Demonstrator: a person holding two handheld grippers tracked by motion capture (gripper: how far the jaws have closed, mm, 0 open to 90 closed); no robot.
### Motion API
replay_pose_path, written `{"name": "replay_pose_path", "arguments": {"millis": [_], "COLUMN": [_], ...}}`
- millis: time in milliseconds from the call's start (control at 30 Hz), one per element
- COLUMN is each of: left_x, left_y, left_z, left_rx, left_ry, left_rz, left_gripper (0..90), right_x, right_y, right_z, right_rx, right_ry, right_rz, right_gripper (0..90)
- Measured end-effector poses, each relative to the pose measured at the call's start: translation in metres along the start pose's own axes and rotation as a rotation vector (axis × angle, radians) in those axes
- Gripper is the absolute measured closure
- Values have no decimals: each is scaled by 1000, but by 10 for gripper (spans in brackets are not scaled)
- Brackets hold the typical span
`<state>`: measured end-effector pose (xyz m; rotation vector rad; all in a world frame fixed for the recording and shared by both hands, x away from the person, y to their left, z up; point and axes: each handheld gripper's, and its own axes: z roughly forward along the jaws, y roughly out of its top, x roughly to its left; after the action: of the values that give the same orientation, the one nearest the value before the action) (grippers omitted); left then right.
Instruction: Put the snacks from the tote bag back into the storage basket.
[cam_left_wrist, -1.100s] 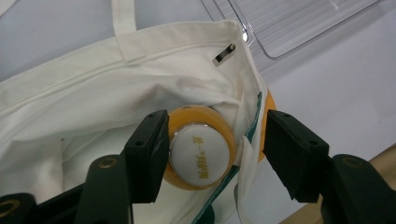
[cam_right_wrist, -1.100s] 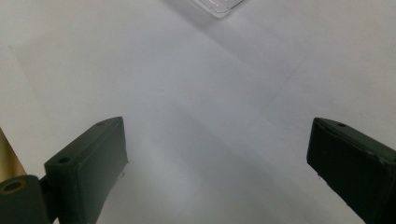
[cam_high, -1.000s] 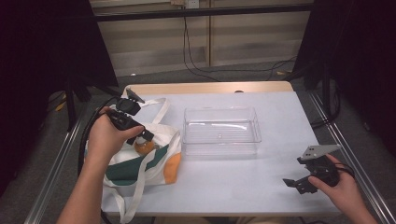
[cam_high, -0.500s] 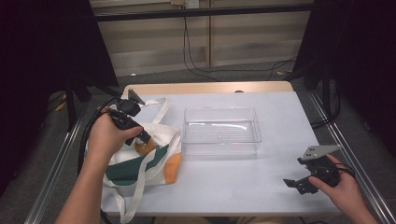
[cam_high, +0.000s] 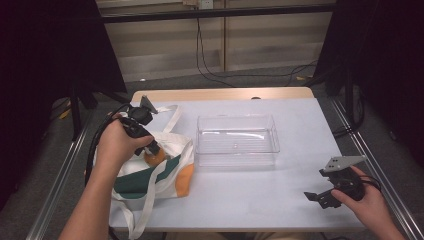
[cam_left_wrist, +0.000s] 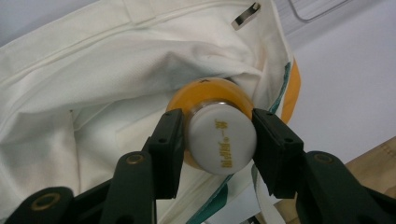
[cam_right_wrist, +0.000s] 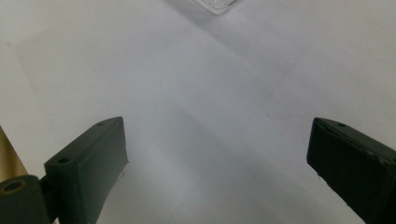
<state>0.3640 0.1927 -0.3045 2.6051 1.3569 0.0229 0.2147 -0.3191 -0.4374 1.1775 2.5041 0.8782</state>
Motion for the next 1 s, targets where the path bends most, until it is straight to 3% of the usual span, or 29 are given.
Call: {"name": "replay_pose_path", "arguments": {"millis": [400, 467, 1000], "left_x": [-3, -3, -5], "left_y": [7, 7, 12], "left_z": [1, 1, -7], "left_rx": [59, 64, 117], "left_ry": [16, 18, 25], "left_rz": [2, -16, -37], "left_gripper": [589, 590, 594], "right_x": [-1, -1, -3], "right_y": [-1, -2, -2], "right_z": [-2, -2, -3], "right_rx": [0, -3, -2], "right_ry": [-7, -6, -12], "right_rz": [1, 1, 4], "right_gripper": [48, 49, 49]}}
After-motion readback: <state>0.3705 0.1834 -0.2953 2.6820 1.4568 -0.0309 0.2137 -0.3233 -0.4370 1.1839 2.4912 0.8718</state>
